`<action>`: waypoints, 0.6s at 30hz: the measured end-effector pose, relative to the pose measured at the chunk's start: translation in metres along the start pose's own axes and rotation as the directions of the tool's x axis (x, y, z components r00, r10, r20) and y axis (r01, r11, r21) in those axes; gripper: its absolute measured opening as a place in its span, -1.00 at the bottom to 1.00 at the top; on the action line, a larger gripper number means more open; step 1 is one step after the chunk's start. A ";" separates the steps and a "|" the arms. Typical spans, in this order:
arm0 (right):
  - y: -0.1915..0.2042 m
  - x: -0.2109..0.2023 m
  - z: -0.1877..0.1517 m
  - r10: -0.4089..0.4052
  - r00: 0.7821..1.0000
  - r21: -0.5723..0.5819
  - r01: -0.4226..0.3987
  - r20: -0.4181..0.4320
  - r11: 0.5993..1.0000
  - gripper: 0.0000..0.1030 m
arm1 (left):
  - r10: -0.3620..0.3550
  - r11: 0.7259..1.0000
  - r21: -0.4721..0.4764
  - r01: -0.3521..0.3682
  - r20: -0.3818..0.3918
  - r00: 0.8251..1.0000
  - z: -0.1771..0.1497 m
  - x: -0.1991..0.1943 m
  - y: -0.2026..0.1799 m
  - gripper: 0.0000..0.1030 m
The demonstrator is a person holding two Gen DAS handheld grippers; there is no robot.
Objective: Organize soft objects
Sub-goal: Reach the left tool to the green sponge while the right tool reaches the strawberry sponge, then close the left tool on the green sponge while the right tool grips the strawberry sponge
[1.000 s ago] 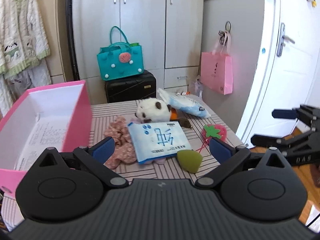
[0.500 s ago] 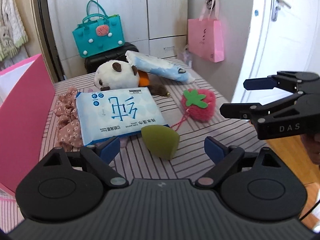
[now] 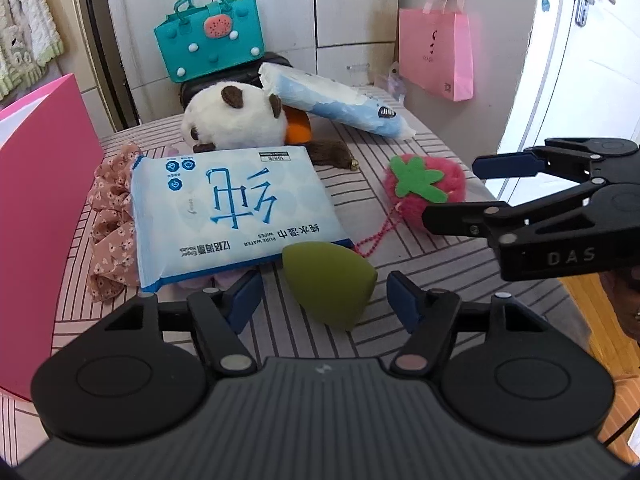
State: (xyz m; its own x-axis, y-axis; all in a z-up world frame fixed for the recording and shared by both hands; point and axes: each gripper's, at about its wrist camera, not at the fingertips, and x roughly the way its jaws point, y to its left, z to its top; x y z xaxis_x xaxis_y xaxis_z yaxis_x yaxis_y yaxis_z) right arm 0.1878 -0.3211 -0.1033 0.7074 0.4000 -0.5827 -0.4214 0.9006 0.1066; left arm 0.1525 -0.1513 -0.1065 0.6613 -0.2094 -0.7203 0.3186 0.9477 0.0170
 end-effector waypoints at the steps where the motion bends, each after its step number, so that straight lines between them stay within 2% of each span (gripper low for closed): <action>1: 0.000 0.003 0.000 -0.002 1.000 -0.007 0.002 -0.002 1.000 0.56 | 0.002 1.000 0.011 -0.002 -0.012 1.000 0.001 0.001 -0.001 0.32; 3: 0.000 0.008 0.000 0.002 1.000 -0.011 -0.002 -0.005 1.000 0.53 | 0.003 1.000 0.020 -0.003 -0.024 1.000 0.000 0.003 -0.003 0.20; 5: 0.003 0.013 0.000 0.000 1.000 -0.018 0.000 -0.015 1.000 0.40 | -0.009 1.000 0.006 0.009 -0.032 0.999 -0.001 0.002 -0.003 0.08; 6: 0.005 0.015 0.000 -0.010 1.000 -0.030 0.009 -0.019 1.000 0.20 | -0.014 1.000 0.000 0.014 -0.030 0.999 -0.001 0.001 -0.003 -0.04; 7: 0.007 0.016 0.000 -0.024 0.999 -0.045 0.023 -0.022 0.999 0.08 | -0.014 1.000 0.000 0.014 -0.029 0.999 0.000 0.001 -0.003 -0.10; 8: 0.008 0.017 0.000 -0.034 0.999 -0.054 0.032 -0.023 0.998 0.08 | -0.009 1.000 -0.001 0.009 -0.027 1.000 0.000 0.001 -0.002 -0.17; 12: 0.009 0.016 0.001 -0.047 0.999 -0.050 0.046 -0.023 0.998 0.01 | -0.051 0.998 -0.041 0.050 -0.028 0.998 -0.001 -0.001 0.004 -0.24; 18: 0.013 0.007 0.004 -0.033 0.999 -0.005 0.033 -0.032 0.999 0.00 | -0.082 0.995 -0.052 0.080 -0.042 0.996 -0.003 -0.006 0.008 -0.26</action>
State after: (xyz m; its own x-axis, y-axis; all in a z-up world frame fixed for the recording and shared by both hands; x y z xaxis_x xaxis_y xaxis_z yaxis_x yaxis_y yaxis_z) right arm 0.1893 -0.3065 -0.1027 0.7022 0.3646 -0.6115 -0.4010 0.9123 0.0833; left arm 0.1487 -0.1420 -0.1042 0.6040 -0.2760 -0.7477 0.3348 0.9392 -0.0761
